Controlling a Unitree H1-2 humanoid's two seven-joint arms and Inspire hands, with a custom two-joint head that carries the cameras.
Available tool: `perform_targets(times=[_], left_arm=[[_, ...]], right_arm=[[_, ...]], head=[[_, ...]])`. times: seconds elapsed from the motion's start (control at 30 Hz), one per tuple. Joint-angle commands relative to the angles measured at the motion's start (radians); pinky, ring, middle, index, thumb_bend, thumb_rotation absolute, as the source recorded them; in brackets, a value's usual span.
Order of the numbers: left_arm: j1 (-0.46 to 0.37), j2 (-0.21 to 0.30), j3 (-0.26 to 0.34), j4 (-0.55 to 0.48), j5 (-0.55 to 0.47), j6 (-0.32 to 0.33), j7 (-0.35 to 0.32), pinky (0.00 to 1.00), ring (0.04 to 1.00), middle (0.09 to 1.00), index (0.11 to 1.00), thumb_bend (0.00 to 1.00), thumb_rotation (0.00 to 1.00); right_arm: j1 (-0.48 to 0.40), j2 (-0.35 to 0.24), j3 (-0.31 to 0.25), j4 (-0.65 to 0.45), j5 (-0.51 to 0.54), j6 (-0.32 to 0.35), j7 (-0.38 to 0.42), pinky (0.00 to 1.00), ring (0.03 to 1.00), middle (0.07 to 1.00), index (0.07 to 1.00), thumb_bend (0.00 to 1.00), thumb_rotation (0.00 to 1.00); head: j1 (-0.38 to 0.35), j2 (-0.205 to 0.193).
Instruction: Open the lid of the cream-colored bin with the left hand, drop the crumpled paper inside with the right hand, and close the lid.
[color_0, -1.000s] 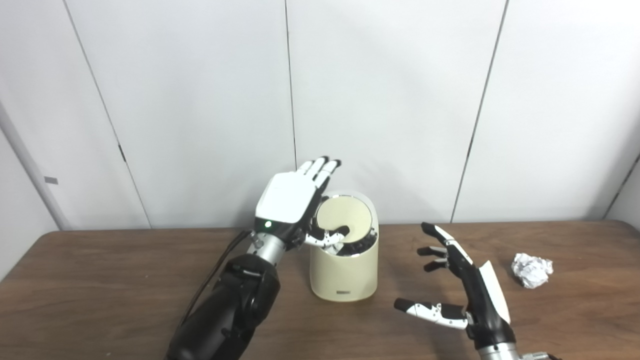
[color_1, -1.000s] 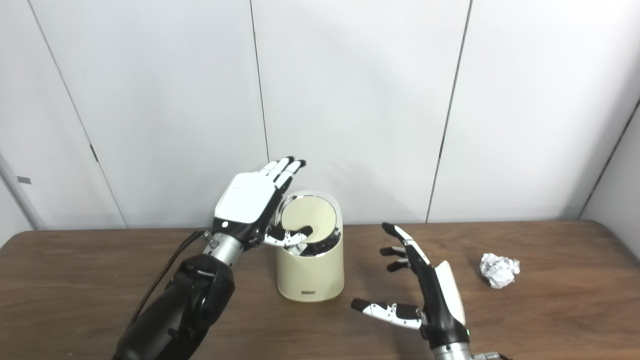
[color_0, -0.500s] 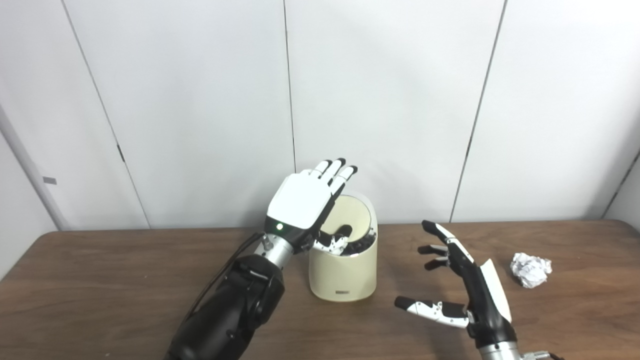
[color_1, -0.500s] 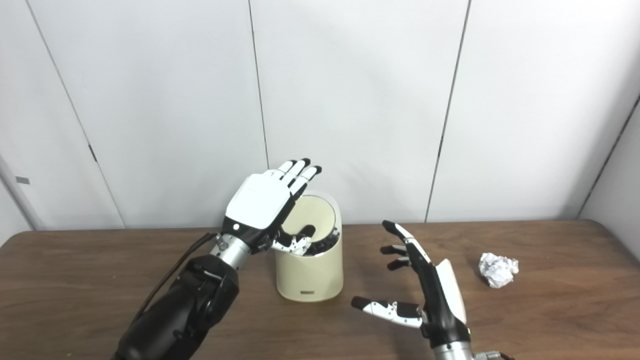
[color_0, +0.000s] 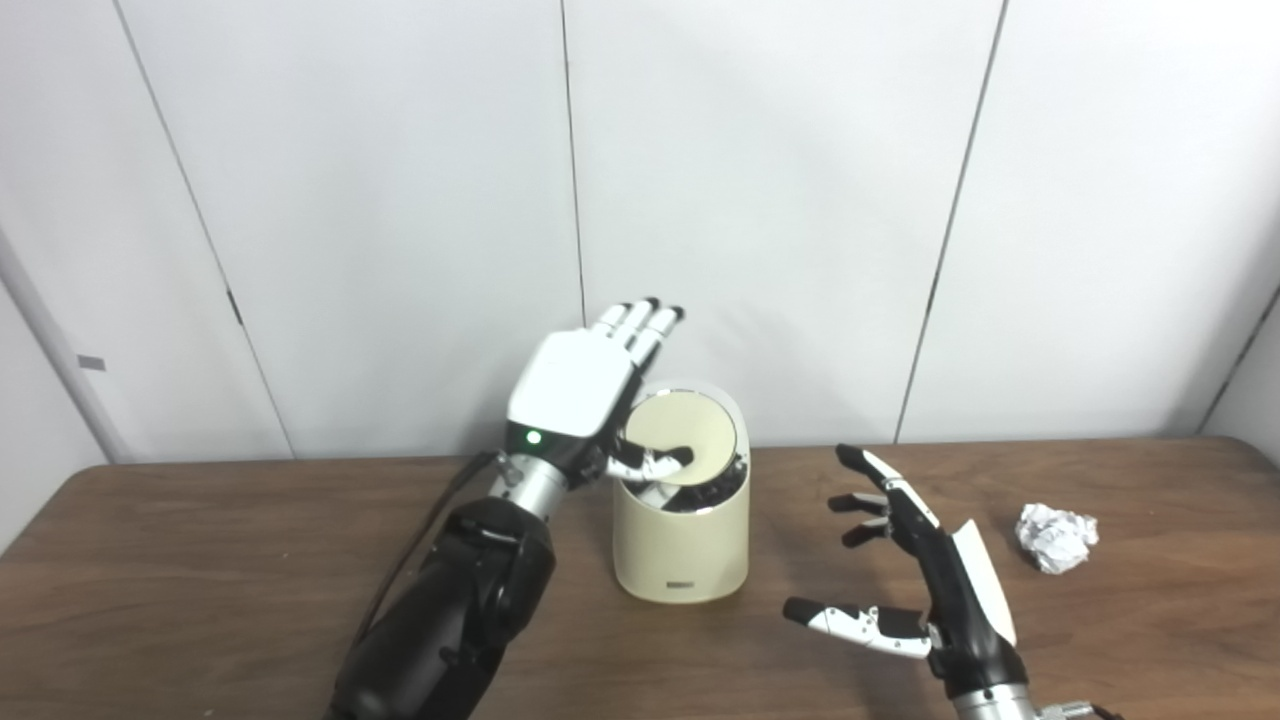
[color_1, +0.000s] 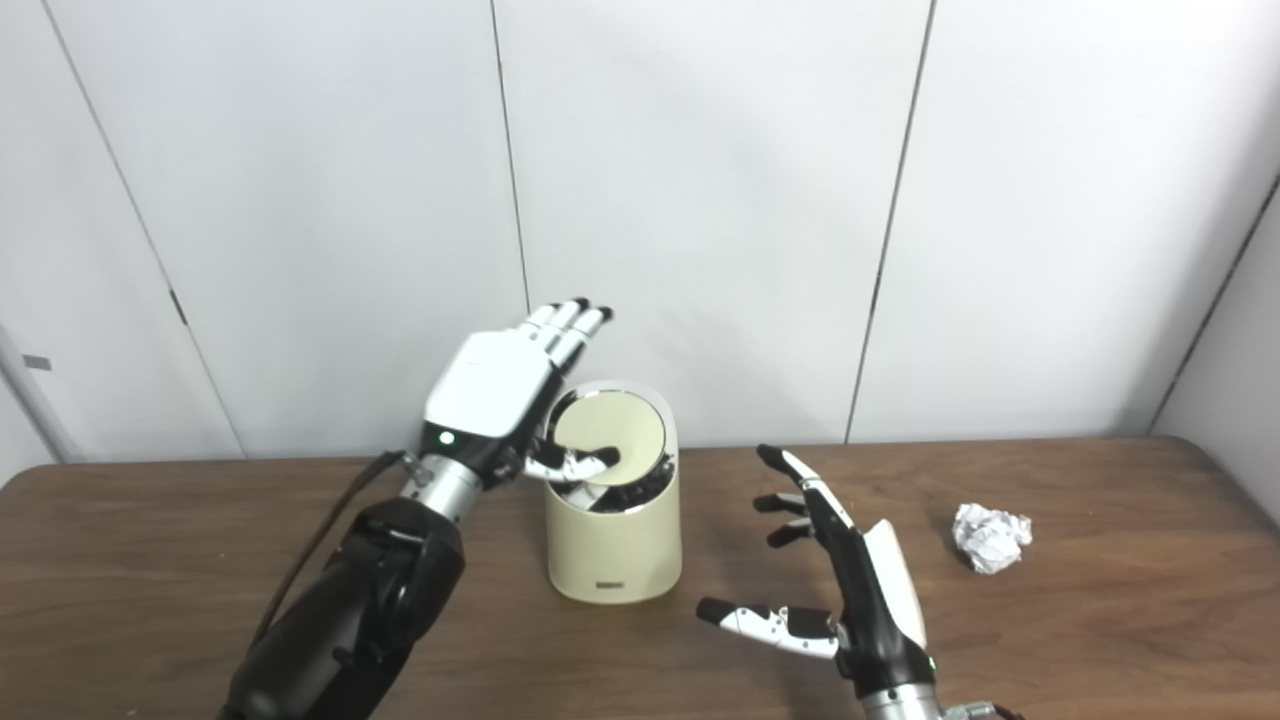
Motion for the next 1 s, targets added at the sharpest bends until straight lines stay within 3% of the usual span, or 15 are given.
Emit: perform_targets(times=[0.0,0.1,0.27,0.37,0.5,0.67,0.8,0.97], left_arm=[[-0.027,-0.022,0.064,-0.051,-0.086,0.008,0.013,0.72,0.918,0.959,0.967,0.94,0.26],[-0.024,-0.045,0.132,-0.072,-0.178,-0.006,0.018,0.7,0.9,0.954,0.951,0.87,0.26],[-0.026,-0.095,0.26,-0.077,-0.345,-0.04,0.083,0.62,0.814,0.878,0.903,0.76,0.24],[-0.018,-0.107,0.319,-0.067,-0.45,-0.092,0.101,0.62,0.824,0.881,0.904,0.72,0.21],[0.015,-0.098,0.338,-0.048,-0.516,-0.15,0.1,0.62,0.826,0.883,0.902,0.74,0.16],[0.087,-0.117,0.359,-0.087,-0.63,-0.116,0.053,0.65,0.836,0.883,0.9,0.75,0.17],[0.138,-0.119,0.345,-0.119,-0.635,-0.089,0.039,0.67,0.848,0.888,0.903,0.73,0.18],[0.14,-0.102,0.32,-0.113,-0.604,-0.08,0.029,0.69,0.867,0.893,0.914,0.78,0.16]], right_arm=[[-0.021,-0.003,0.002,-0.039,0.01,-0.006,-0.001,0.54,0.722,0.876,0.857,0.77,0.25],[-0.015,0.001,0.004,-0.051,0.016,0.008,0.009,0.54,0.72,0.879,0.858,0.76,0.24],[-0.011,0.0,0.008,-0.06,0.021,0.019,0.016,0.58,0.728,0.869,0.854,0.73,0.22],[-0.01,0.0,0.009,-0.06,0.031,0.022,0.021,0.59,0.728,0.828,0.846,0.72,0.22],[-0.009,0.001,0.008,-0.061,0.04,0.027,0.024,0.59,0.727,0.811,0.842,0.71,0.19],[-0.009,-0.002,0.004,-0.059,0.042,0.028,0.021,0.58,0.724,0.814,0.843,0.71,0.2],[-0.009,-0.004,0.003,-0.054,0.039,0.028,0.019,0.57,0.716,0.823,0.847,0.71,0.22],[-0.008,-0.004,0.001,-0.051,0.043,0.028,0.02,0.58,0.708,0.823,0.842,0.71,0.2]], head=[[0.0,0.002],[0.003,0.003],[0.005,0.004],[0.006,0.004],[0.006,0.005],[0.009,0.008],[0.011,0.006],[0.013,0.007]])
